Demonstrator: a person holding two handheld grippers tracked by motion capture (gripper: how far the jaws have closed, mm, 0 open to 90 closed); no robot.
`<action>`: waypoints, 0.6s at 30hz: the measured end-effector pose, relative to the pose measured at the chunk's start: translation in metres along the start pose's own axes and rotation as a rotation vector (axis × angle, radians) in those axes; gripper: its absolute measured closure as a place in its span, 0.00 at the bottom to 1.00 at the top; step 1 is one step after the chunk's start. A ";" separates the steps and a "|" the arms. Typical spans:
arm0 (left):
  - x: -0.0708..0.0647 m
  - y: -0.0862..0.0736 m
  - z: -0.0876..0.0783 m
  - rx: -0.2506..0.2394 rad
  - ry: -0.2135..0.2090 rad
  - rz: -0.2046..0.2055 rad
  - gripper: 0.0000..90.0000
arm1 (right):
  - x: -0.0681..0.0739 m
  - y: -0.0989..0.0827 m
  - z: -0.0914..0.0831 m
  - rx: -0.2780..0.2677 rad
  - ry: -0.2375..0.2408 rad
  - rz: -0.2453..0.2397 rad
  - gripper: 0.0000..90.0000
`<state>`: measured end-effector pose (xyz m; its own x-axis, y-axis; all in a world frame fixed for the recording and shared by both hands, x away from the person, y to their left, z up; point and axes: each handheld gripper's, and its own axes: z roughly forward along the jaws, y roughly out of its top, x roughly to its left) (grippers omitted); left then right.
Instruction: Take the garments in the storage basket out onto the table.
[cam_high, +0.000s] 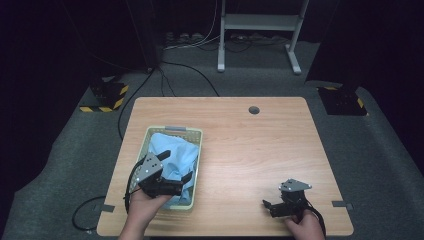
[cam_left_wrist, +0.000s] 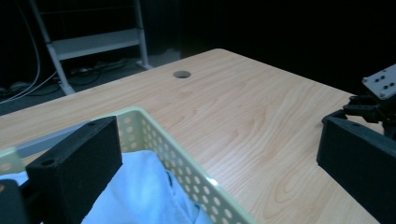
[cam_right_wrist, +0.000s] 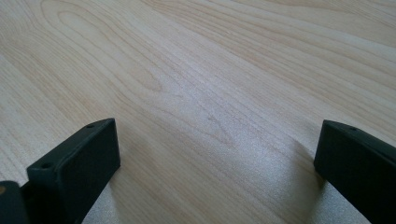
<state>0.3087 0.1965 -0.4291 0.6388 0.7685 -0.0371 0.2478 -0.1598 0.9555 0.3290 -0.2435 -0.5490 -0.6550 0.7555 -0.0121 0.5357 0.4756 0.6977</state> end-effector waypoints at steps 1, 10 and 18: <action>0.002 0.000 -0.002 -0.004 0.005 -0.006 0.00 | 0.000 0.000 0.000 0.000 0.000 0.000 0.00; 0.016 -0.003 -0.011 -0.010 0.046 -0.033 0.00 | 0.000 0.000 0.000 0.000 0.000 0.000 0.00; 0.026 -0.006 -0.018 -0.007 0.082 -0.047 0.00 | 0.000 0.000 0.000 0.000 0.000 0.000 0.00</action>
<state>0.3108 0.2291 -0.4303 0.5645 0.8234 -0.0580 0.2709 -0.1184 0.9553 0.3290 -0.2435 -0.5490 -0.6549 0.7556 -0.0120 0.5357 0.4754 0.6978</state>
